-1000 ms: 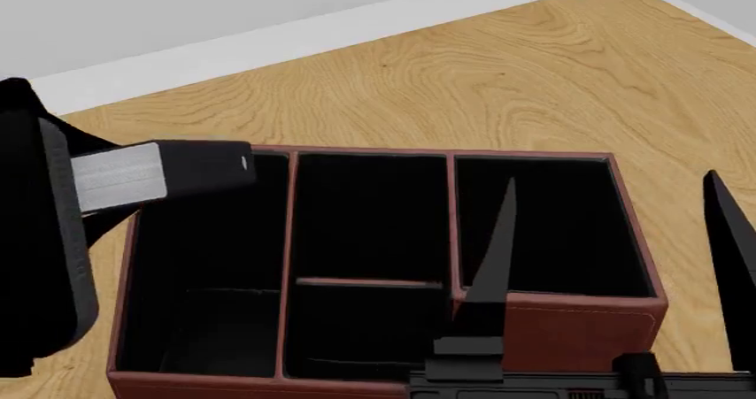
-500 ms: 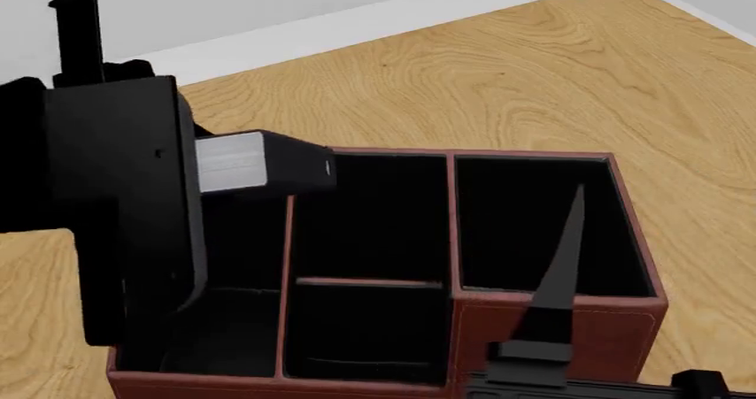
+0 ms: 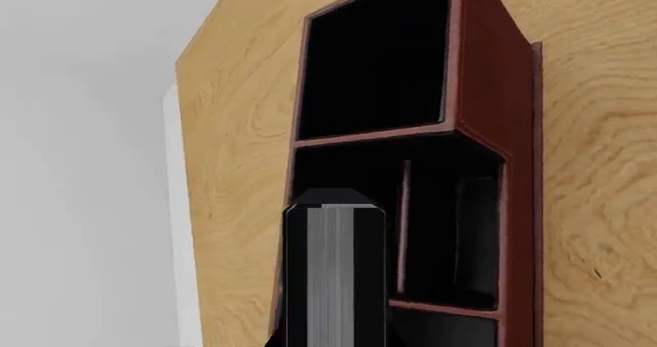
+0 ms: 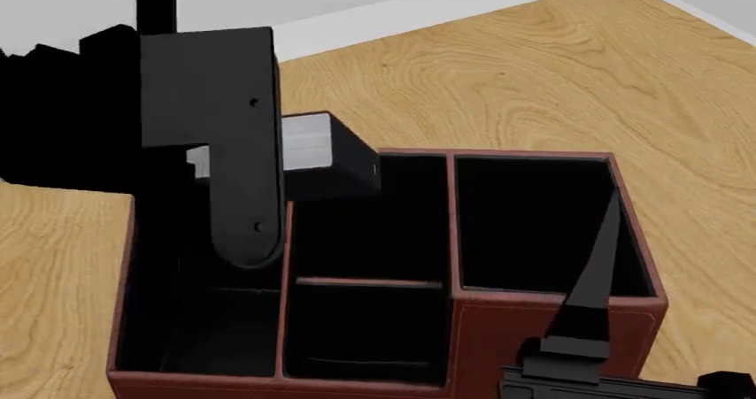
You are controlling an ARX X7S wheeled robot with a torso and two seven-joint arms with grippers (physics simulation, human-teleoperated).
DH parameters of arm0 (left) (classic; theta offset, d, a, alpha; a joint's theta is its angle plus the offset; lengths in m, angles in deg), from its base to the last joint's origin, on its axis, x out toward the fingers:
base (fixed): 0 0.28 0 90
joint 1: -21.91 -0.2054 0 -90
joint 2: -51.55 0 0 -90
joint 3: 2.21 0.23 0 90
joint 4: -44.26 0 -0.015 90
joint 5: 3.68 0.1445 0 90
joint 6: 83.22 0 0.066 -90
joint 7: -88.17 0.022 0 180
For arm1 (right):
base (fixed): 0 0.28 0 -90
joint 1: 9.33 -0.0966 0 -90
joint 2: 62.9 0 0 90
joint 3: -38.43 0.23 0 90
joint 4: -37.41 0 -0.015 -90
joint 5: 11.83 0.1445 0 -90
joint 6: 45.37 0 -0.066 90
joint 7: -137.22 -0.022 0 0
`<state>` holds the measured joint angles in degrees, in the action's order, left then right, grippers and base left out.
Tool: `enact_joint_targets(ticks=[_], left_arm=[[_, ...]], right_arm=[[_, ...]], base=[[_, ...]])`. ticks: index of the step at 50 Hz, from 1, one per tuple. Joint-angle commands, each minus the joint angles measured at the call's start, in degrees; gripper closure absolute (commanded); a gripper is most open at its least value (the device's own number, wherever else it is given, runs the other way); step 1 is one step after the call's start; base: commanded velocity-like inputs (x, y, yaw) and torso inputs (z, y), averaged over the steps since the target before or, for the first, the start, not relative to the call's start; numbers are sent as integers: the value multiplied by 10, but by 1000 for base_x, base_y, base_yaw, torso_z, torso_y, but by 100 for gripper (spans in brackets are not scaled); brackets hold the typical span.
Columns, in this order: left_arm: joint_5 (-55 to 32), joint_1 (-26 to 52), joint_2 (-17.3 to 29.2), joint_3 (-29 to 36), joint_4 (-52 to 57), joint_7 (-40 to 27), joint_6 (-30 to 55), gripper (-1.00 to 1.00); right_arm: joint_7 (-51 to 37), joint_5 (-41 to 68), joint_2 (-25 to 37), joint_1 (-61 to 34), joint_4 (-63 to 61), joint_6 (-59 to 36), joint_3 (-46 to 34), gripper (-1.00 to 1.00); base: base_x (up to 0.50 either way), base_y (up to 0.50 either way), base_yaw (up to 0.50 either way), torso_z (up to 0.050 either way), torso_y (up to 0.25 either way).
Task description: Pick up the book and place it in the back compartment of the caddy.
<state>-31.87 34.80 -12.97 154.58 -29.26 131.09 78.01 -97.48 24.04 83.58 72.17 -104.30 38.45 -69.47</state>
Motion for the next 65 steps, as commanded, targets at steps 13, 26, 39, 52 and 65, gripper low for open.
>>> enact_joint_targets(ticks=[13, 26, 39, 52, 65], left_arm=[[29, 1, -88, -32, -6, 36, 19, 100], [14, -7, -102, -20, -16, 49, 22, 100], [12, 3, -121, 4, -46, 64, 19, 100], [24, -1, -142, 29, -91, 68, -9, 100], [30, -15, -153, 56, -118, 73, -30, 100]], right_arm=[[15, -26, -6, 61, 22, 68, 44, -100], [17, -25, -10, 58, 24, 67, 41, -100], [19, -24, -8, 64, 26, 75, 46, -100], [25, -23, -10, 73, 35, 89, 50, -100], [26, -26, -10, 86, 38, 102, 57, -100]], base=[[0, 0, 0, 2, 1], [0, 0, 0, 0, 2], [0, 0, 0, 0, 2], [0, 0, 0, 0, 1], [0, 0, 0, 0, 2]])
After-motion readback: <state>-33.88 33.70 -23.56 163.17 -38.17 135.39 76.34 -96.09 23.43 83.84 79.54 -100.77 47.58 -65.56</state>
